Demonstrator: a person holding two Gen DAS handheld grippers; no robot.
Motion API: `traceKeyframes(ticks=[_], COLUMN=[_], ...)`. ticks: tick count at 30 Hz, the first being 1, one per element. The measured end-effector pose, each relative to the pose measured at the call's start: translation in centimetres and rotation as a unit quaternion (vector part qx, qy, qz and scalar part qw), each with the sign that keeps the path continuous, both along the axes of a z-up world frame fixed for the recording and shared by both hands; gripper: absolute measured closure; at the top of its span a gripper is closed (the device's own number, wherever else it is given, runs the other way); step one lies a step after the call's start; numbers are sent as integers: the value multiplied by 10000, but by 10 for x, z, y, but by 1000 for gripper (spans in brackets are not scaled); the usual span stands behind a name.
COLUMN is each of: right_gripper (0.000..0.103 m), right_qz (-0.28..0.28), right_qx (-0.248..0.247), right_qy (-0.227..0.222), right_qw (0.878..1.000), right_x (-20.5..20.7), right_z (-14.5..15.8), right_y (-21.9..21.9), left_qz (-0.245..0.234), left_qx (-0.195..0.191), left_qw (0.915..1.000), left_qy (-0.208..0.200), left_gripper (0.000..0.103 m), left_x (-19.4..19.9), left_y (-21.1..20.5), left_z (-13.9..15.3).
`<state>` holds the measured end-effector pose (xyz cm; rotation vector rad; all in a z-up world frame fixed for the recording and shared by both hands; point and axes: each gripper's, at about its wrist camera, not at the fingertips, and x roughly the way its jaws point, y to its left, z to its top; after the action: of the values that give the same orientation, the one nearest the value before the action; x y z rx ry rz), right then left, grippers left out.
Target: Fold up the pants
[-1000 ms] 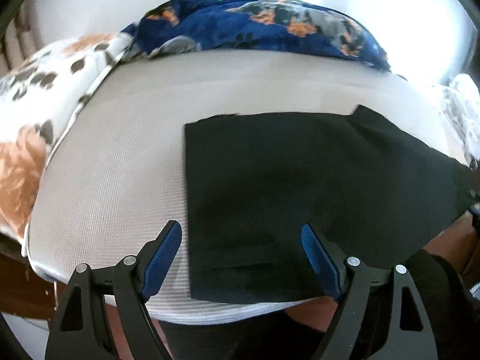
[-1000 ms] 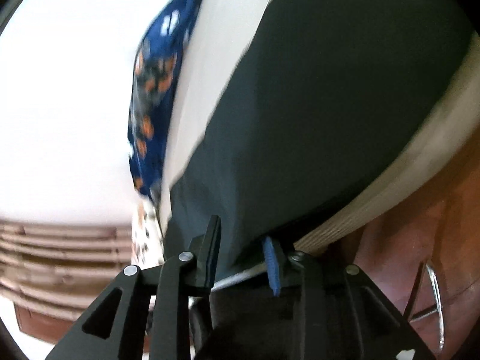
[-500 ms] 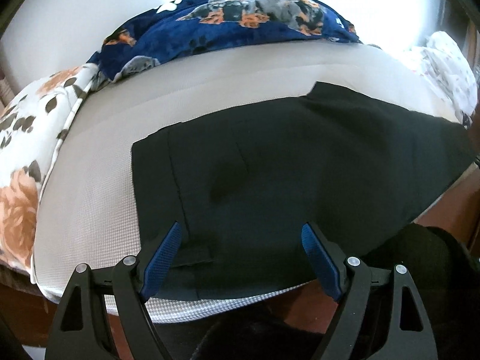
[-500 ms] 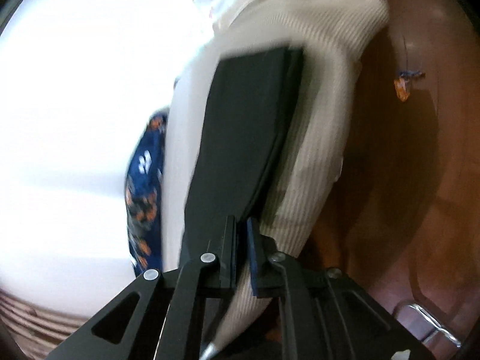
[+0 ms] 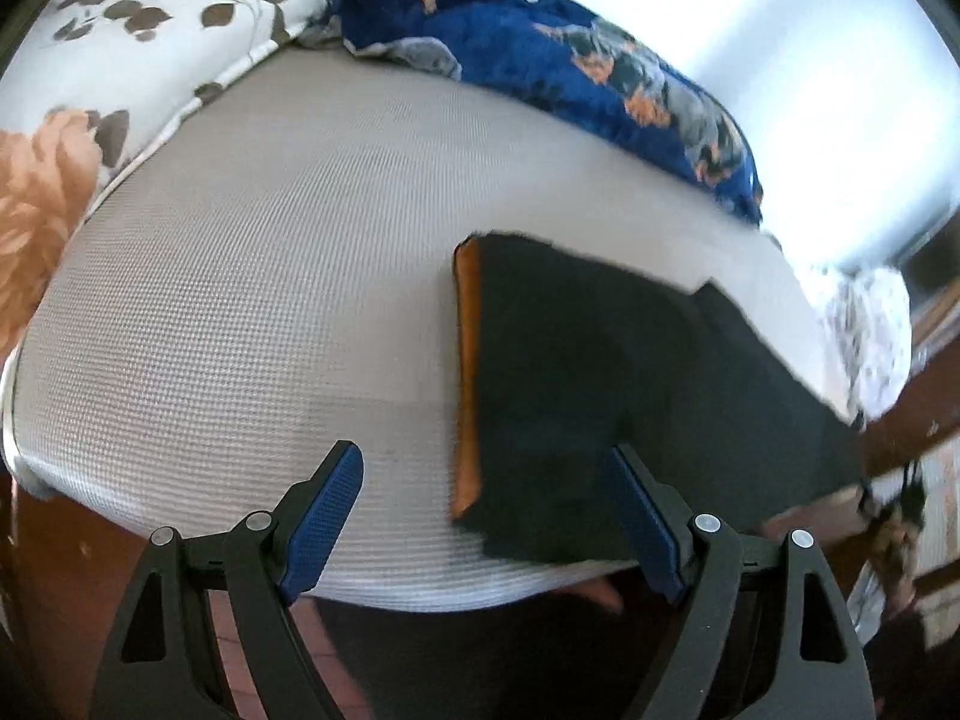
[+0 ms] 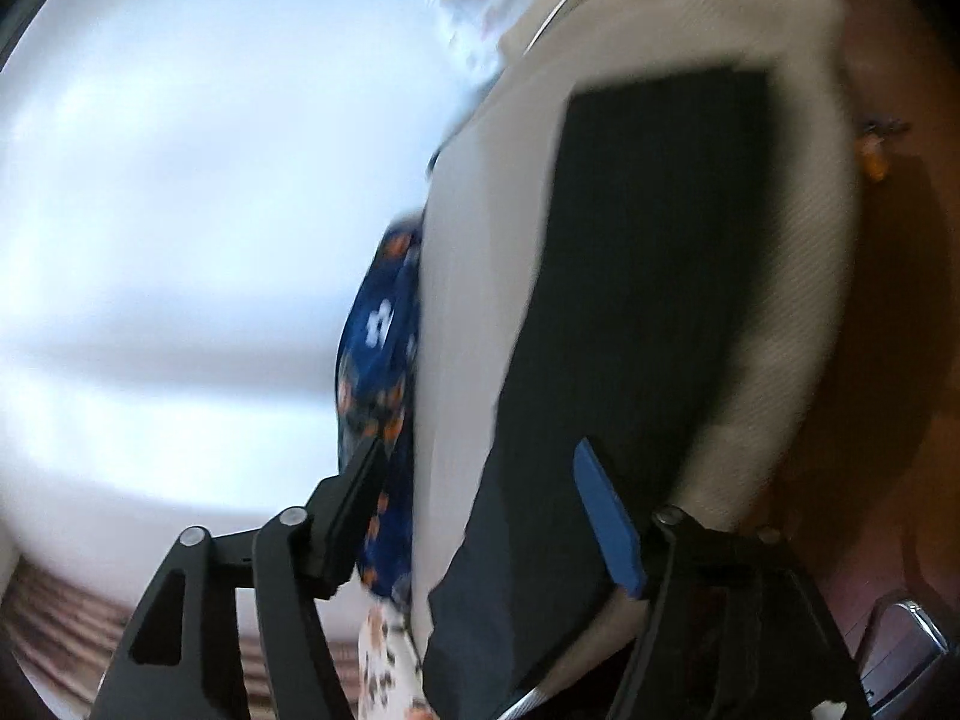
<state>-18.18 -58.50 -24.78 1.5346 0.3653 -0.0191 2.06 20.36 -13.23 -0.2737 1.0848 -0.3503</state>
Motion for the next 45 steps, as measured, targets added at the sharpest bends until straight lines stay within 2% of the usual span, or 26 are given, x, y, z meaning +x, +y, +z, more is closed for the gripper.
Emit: traceKeyframes(ticks=[5, 7, 9, 11, 15, 17, 18, 21, 26, 31, 32, 33, 34, 35, 36, 38, 42, 45], right_gripper=[35, 35, 33, 31, 30, 29, 29, 29, 29, 29, 29, 29, 29, 29, 29, 29, 29, 29], right_qz=[232, 147, 20, -86, -122, -109, -120, -201, -663, -1114, -1161, -1192, -1199, -1186, -1164, -1117, -1144, -1119], right_qx=[74, 187, 287, 351, 259, 228, 215, 154, 7, -246, -285, -320, -341, -345, -356, -404, -534, -543], right_qy=[176, 243, 262, 247, 315, 330, 332, 385, 468, 774, 817, 860, 874, 851, 835, 790, 792, 716], right_qw=[9995, 9994, 9992, 9990, 9991, 9991, 9991, 9989, 9967, 9905, 9895, 9886, 9883, 9887, 9890, 9898, 9888, 9896], right_x=[17, 14, 9, 2, 2, 3, 3, 4, -29, -68, -73, -78, -81, -83, -82, -82, -73, -65], right_z=[-5, -10, -14, -13, -10, -10, -10, -10, -14, -15, -16, -17, -18, -19, -20, -23, -22, -20], right_y=[17, 16, 15, 17, 19, 20, 19, 19, -8, -43, -46, -50, -53, -55, -57, -61, -78, -89], left_qz=[-607, -1020, -1319, -1398, -1215, -1199, -1123, -839, -562, -44, 96, 203, 294, 407, 468, 504, 312, 135], left_qx=[-524, -764, -792, -786, -913, -500, -127, -117, 173, -102, -30, 56, 126, 150, -59, -173, 3, -44], left_qw=[9965, 9909, 9864, 9858, 9871, 9909, 9932, 9960, 9981, 9997, 9998, 9997, 9994, 9990, 9988, 9985, 9995, 9999], left_qy=[251, 431, 576, 498, 498, 357, 260, 280, 161, 237, 195, 129, 97, 84, 157, 142, -82, -8], left_gripper=[20, 20, 20, 20, 23, 42, 60, 65, 69, 69, 70, 72, 81, 81, 81, 81, 82, 82], left_x=[16, 28, 38, 47, 63, 64, 63, 66, 63, 65, 64, 62, 58, 57, 56, 50, 37, 37], left_y=[-6, -17, -29, -34, -38, -47, -51, -49, -51, -28, -24, -19, -12, -5, 6, 16, 14, 4], left_z=[-17, -23, -33, -35, -38, -36, -35, -36, -36, -39, -38, -35, -32, -31, -31, -29, -16, -13])
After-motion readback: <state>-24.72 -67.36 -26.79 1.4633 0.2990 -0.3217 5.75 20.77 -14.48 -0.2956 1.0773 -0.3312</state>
